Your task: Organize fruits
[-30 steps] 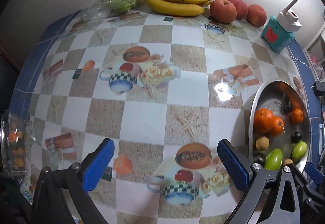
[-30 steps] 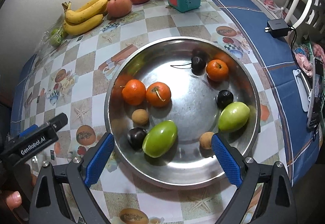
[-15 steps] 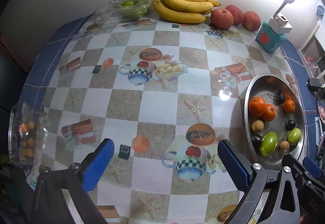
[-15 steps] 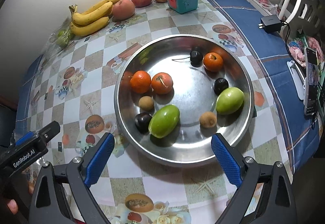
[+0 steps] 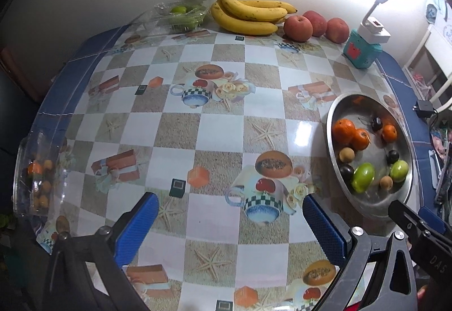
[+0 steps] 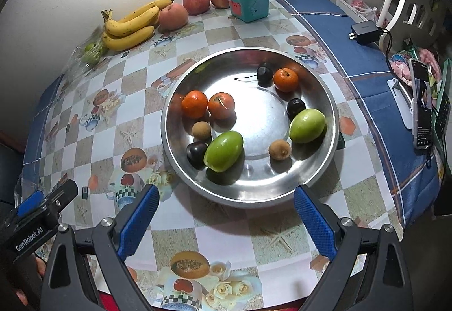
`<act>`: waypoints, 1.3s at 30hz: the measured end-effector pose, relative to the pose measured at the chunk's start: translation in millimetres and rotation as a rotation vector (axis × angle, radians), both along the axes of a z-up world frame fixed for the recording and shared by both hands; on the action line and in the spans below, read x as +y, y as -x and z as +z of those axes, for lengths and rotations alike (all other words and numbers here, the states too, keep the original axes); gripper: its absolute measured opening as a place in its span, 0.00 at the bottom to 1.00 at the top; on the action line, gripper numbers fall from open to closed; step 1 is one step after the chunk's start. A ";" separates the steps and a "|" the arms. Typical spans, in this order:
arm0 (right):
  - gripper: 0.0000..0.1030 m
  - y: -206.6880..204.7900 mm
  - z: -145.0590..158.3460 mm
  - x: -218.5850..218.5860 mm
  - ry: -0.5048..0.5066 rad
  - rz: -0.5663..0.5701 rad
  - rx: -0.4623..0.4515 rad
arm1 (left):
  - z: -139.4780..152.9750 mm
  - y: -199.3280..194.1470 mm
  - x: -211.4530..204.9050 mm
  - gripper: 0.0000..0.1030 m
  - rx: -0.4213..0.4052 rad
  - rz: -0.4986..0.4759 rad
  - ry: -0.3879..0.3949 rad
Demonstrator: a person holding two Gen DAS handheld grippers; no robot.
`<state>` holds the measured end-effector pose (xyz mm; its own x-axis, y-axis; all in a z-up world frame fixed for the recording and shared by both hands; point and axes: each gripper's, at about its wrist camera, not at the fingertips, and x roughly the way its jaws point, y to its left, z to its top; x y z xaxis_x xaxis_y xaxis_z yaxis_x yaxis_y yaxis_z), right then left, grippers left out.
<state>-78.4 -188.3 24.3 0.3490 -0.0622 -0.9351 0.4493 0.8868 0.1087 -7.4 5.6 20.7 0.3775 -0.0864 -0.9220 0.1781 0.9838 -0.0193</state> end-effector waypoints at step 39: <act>0.93 15.1 4.6 6.4 0.059 0.033 -0.014 | 9.9 22.7 14.0 1.00 -0.057 0.063 0.010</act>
